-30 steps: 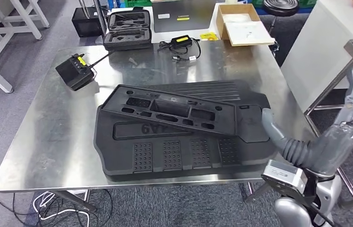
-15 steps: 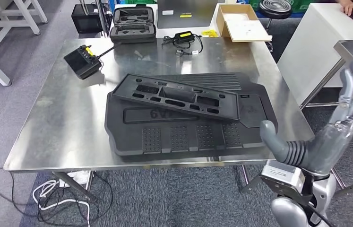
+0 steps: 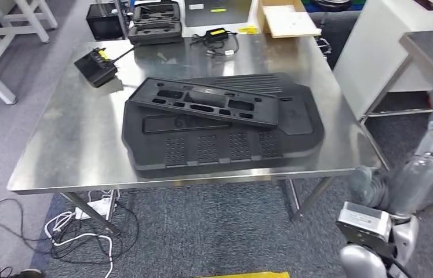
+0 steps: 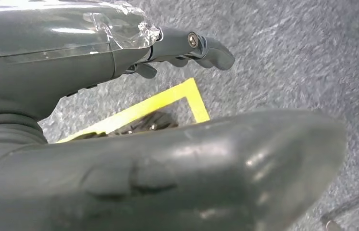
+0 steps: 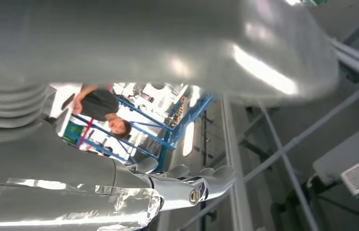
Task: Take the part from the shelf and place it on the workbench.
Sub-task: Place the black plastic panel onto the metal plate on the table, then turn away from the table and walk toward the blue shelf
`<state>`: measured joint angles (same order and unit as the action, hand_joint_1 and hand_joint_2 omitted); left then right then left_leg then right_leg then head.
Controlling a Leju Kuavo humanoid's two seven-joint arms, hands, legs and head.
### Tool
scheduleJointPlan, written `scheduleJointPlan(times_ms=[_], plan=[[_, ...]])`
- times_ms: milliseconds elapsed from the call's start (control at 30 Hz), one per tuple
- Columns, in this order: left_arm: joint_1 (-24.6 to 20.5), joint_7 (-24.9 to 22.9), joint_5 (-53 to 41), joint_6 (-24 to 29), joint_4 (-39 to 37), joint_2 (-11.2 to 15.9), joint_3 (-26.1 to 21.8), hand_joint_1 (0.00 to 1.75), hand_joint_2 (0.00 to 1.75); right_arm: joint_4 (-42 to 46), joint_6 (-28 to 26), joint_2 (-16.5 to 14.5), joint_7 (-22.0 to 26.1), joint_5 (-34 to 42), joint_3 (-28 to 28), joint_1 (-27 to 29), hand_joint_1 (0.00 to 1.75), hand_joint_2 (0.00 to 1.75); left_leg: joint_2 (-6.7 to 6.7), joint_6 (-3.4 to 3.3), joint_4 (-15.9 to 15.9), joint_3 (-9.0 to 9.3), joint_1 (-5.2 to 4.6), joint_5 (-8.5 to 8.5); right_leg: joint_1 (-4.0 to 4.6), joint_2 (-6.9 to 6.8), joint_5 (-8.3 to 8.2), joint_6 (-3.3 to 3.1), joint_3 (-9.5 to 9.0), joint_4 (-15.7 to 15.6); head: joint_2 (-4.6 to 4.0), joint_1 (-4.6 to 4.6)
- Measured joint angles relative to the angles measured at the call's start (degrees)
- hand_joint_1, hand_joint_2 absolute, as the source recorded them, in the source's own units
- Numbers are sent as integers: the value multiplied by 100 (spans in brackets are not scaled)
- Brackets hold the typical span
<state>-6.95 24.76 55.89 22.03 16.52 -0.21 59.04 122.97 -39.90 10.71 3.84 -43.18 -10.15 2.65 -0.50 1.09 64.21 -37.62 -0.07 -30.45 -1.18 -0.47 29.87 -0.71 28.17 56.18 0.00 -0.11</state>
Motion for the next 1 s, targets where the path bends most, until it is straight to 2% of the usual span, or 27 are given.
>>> scheduleJointPlan(times_ms=[33,67,100,133,167,200,267,300,333,400,433,467,500,533,567,600,633,667,700,733,767,800,867,900,933,967,1000], plan=[[-1,0,-1,0,0,-1,0,0,0,0,-1,-11,34,28,10,0,0,0,5,28,357,-94,18,-267,0,1,-51,-18,77,10,0,-26],[-1,0,-1,0,0,-1,0,0,0,-1,-1,-23,63,48,18,2,0,0,6,51,698,-157,38,-444,0,0,-101,-21,158,27,0,-41],[-3,0,-1,1,0,0,0,0,0,-1,-1,-33,88,61,24,2,0,0,5,67,921,-160,53,-495,-1,1,-147,-15,239,49,0,-47],[-4,0,-1,1,0,1,0,0,0,-2,-1,-42,103,66,29,2,0,0,5,76,959,-76,65,-423,-5,2,-186,-2,322,79,0,-50],[-7,1,-1,2,0,1,0,0,0,-2,-1,-49,112,63,32,2,0,0,5,78,792,103,75,-273,-13,4,-219,15,400,115,0,-54],[-13,1,-1,2,0,1,0,0,0,-2,-2,-54,115,50,36,2,0,0,7,72,439,374,83,-121,-20,6,-246,38,469,153,0,-58],[-36,3,-3,2,0,0,0,0,0,-1,-4,-60,114,13,52,-2,0,0,19,41,-354,881,75,-28,-18,7,-295,97,566,214,0,-58],[-47,5,-5,2,0,-1,0,0,0,0,-5,-63,114,-2,62,-7,0,0,26,18,-607,1017,63,-50,-15,6,-322,130,588,228,0,-53],[-54,8,-6,2,0,-1,0,0,0,0,-5,-67,115,-9,74,-12,0,0,31,-10,-709,1052,44,-79,-11,4,-355,166,599,228,0,-46],[-59,11,-7,1,0,-1,0,0,0,0,-5,-78,122,-26,108,-17,0,0,14,-100,-741,997,37,-17,-25,6,-391,246,611,235,0,-36],[-64,11,-6,0,0,-1,0,0,0,0,-5,-84,125,-40,130,-16,0,0,-1,-160,-753,951,42,32,-30,10,-309,276,646,301,0,-25],[-71,11,-5,0,0,-1,0,0,0,0,-5,-89,129,-55,153,-14,0,0,-17,-222,-771,892,49,86,-38,15,-136,296,712,464,0,-6],[-77,11,-4,0,0,-1,0,0,0,0,-5,-94,134,-65,172,-10,0,0,-32,-266,-778,825,50,137,-41,19,121,304,806,734,0,22],[-77,11,-3,-1,0,-2,0,0,0,0,-5,-99,139,-69,191,-5,0,0,-35,-294,-773,755,39,184,-34,20,401,310,917,1095,0,59],[-75,11,-3,-3,0,-3,0,0,0,0,-5,-105,145,-68,207,2,0,0,-40,-306,-765,684,28,229,-32,22,609,317,1006,1463,0,90],[-71,11,-3,-4,0,-4,0,0,0,0,-5,-113,154,-64,219,10,0,0,-44,-306,-752,611,16,274,-25,22,700,320,1035,1726,0,117],[-68,11,-3,-6,0,-4,0,0,0,0,-5,-121,161,-60,231,17,0,0,-48,-304,-733,538,7,316,-19,23,664,317,980,1816,0,140],[-67,11,-2,-7,0,-5,0,0,0,0,-5,-129,169,-53,242,21,0,0,-49,-297,-709,472,3,349,-16,23,526,305,821,1685,0,162],[-67,10,0,-7,0,-5,0,0,0,0,-5,-137,178,-44,254,23,0,0,-49,-286,-678,421,1,376,-13,23,353,285,570,1356,0,187],[-67,10,2,-7,0,-8,0,0,0,0,-5,-141,185,-31,266,20,0,0,-48,-269,-643,376,-2,398,-6,23,247,260,293,930,0,215],[-67,10,4,-7,0,-10,0,0,0,1,-5,-145,191,-18,274,18,0,0,-47,-244,-608,340,-8,420,8,24,194,239,55,534,0,239],[-67,10,6,-7,0,-12,0,0,0,1,-5,-148,196,-8,279,17,0,0,-46,-215,-582,315,-12,449,23,26,189,224,-98,252,0,257],[-64,11,10,-6,0,-15,0,0,0,2,-5,-155,206,2,280,17,0,0,-48,-145,-566,267,-13,524,56,32,209,201,-149,70,-1,270],[-61,11,15,-4,-1,-15,0,0,0,2,-5,-161,211,9,281,15,0,0,-44,-110,-554,246,-9,539,42,23,180,167,-118,53,-1,268],[-58,13,24,-1,-2,-16,0,0,0,2,-5,-168,220,19,282,11,0,0,-28,-74,-498,210,-7,480,27,16,137,124,-80,35,-1,259],[-54,16,33,2,-3,-16,0,0,0,2,-5,-175,226,33,283,7,0,0,-12,-39,-358,153,-3,327,8,7,84,71,-32,20,0,231],[-48,19,41,4,-4,-16,0,0,0,2,-5,-184,229,46,283,3,0,0,3,-6,-115,72,5,90,-11,-3,26,28,27,8,0,195]])
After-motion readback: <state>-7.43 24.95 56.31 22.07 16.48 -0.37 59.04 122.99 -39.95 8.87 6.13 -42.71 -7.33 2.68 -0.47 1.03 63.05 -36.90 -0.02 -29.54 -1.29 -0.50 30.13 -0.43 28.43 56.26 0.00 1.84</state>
